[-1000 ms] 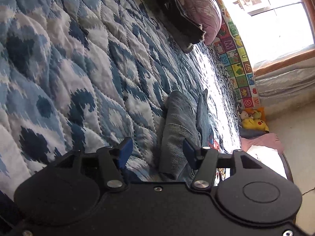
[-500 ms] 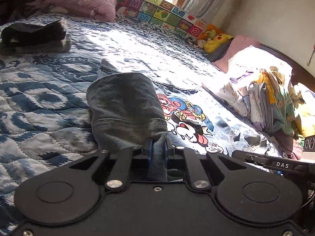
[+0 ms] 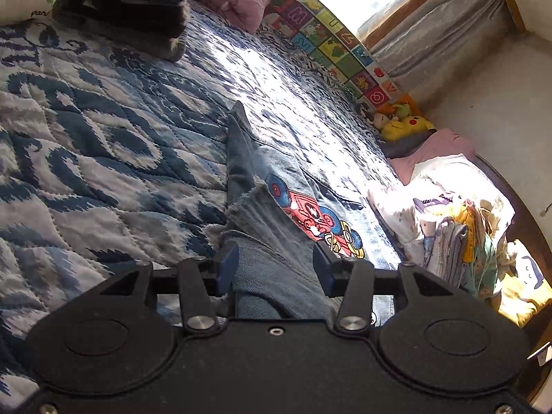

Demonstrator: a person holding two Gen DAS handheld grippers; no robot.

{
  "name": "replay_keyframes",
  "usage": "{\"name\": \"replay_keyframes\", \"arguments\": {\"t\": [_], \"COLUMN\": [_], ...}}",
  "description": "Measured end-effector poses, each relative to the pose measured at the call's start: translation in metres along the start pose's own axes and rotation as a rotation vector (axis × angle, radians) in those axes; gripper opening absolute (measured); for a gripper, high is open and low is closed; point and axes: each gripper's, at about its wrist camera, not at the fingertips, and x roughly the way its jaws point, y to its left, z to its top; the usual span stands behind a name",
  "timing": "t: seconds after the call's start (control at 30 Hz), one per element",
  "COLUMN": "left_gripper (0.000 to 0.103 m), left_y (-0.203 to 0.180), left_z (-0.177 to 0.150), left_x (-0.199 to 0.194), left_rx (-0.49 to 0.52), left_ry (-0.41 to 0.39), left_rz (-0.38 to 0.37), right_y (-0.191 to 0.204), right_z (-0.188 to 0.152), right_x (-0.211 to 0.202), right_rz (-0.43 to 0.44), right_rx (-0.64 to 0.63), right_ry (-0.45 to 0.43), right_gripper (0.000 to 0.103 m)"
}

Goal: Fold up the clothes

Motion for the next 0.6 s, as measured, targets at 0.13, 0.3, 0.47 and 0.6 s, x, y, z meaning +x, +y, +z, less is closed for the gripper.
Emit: {"name": "replay_keyframes", "arguments": {"t": [0.13, 0.3, 0.47, 0.6], "left_gripper": [0.053, 0.042, 0.013, 0.003], "left_y": [0.029, 0.041, 0.035, 0.015], "left_z": [0.004, -0.01, -0.009, -0.001], "left_x": [0.02, 0.022, 0.017, 0.001], "left_rx": [-0.249, -0.428, -0.437, -0.274], "left_ry": [0.065, 0.05, 0.015, -0.063], "left_rz": [0.01, -0.034, -0.006, 0.057], "right_y": [-0.002, -0.003, -0.004, -0.005], "right_z": [-0.002, -0.003, -0.003, -0.004], "right_x": [0.0, -0.001, -0.001, -0.001], "right_rz": [0.012, 0.018, 0.023, 0.026], "right_rx": [-0.008, -0.009, -0.007, -0.003], "right_ry": [-0.008, -0.012, -0.015, -0.017], "right_gripper": [0.041, 0.041, 0.041, 0.041]}}
